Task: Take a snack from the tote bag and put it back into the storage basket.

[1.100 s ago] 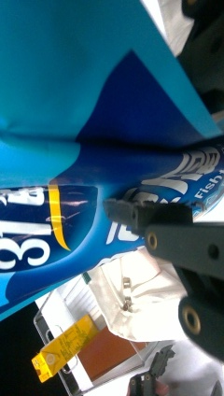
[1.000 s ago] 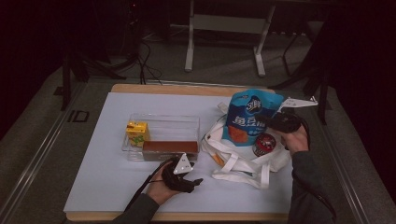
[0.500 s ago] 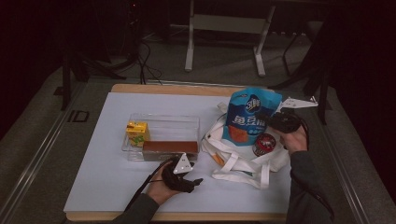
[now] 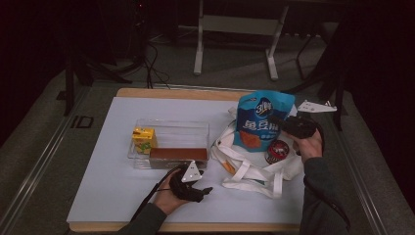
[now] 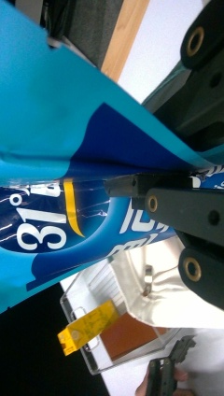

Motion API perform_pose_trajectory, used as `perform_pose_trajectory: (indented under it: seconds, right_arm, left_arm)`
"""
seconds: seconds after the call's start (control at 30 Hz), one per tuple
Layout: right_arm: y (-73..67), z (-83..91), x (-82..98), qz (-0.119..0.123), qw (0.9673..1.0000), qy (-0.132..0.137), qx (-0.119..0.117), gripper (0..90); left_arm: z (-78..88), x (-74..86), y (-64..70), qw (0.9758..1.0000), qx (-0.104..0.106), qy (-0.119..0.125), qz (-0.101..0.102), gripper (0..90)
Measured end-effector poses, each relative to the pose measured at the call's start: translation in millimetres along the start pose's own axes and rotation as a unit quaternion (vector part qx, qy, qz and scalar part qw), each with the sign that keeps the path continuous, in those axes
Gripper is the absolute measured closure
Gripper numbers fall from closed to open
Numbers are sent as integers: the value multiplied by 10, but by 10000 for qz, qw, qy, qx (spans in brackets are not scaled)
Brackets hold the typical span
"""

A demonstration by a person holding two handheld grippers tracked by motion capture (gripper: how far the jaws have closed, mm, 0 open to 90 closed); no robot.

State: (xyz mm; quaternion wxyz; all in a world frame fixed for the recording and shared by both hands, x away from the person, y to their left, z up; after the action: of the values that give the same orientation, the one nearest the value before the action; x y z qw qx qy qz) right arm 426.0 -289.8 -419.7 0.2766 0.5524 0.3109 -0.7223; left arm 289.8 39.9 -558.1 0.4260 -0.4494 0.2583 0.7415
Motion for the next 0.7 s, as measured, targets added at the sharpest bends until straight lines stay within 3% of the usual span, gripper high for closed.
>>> perform_pose_trajectory:
  seconds: [0.37,0.7]
  right_arm:
    - [-46,33,-144,-62,9997,249,-61,888]
    - [-106,46,-299,-220,9996,201,-35,887]
  left_arm:
    - [1,0,-1,10000,13,6,1,335]
    - [1,0,-3,10000,7,0,0,335]
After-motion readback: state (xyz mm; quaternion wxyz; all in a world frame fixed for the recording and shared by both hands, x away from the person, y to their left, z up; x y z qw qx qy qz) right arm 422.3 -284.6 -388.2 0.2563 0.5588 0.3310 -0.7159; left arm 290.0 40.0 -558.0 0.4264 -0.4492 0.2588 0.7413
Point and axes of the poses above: each handheld gripper's, and its own axes: z roughly backward along the jaws, x roughly out of its underside, y roughly to its right, the point moved 3 cm from there along -z, roughly forward along the jaws, and after that the axes turned 11 degrees about y, right-handed, at the moved point
